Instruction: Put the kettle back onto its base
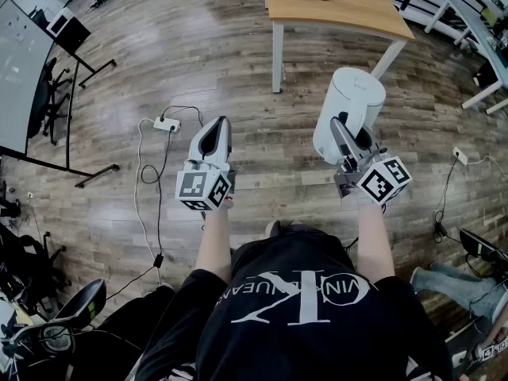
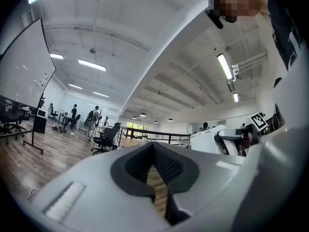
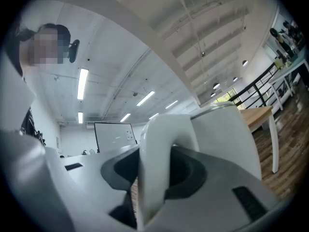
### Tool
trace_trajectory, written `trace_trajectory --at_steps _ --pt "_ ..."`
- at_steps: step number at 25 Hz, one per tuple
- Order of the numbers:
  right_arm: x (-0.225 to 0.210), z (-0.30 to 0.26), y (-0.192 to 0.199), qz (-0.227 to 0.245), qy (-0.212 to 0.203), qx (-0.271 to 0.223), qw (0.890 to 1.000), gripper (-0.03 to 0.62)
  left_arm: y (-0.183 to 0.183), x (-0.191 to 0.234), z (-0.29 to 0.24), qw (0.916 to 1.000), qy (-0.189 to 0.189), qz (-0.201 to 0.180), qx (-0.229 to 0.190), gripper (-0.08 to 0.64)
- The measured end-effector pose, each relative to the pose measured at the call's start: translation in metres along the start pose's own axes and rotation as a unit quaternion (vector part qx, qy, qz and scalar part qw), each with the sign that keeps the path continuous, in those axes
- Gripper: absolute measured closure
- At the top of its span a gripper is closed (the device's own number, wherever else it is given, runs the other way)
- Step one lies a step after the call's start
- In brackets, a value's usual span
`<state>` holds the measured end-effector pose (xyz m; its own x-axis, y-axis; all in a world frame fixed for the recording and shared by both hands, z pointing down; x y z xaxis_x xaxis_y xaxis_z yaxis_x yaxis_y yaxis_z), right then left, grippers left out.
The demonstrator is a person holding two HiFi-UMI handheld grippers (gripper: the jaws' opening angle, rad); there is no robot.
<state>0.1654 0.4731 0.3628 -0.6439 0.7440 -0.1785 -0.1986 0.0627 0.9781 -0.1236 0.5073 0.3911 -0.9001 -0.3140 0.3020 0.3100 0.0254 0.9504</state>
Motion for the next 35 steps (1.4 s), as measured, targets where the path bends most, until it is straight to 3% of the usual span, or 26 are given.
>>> trace_trajectory --at_steps 23,35 --pt "-0.003 0.005 -0.006 -0.007 0.022 -0.025 0.999 0.451 -0.001 0.014 -0.002 0.9998 0.019 0.004 0.001 0.549" --pt "-0.066 -0.062 0.0 -0.022 0.015 -0.025 0.999 0.451 -0.004 0.054 -0.082 0.9999 0.013 -0.005 0.006 0.549"
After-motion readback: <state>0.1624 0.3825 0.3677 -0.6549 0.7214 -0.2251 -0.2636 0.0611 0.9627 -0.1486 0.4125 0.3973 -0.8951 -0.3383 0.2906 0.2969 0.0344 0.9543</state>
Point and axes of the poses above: the fingertips, and each gripper's own axes: z backward along the fingers, x to its left, y out of its underside, the point moved 4 cm from there along z, backward along the fingers, and after that the axes turned 10 degrees about z, right-handed, at the moved point
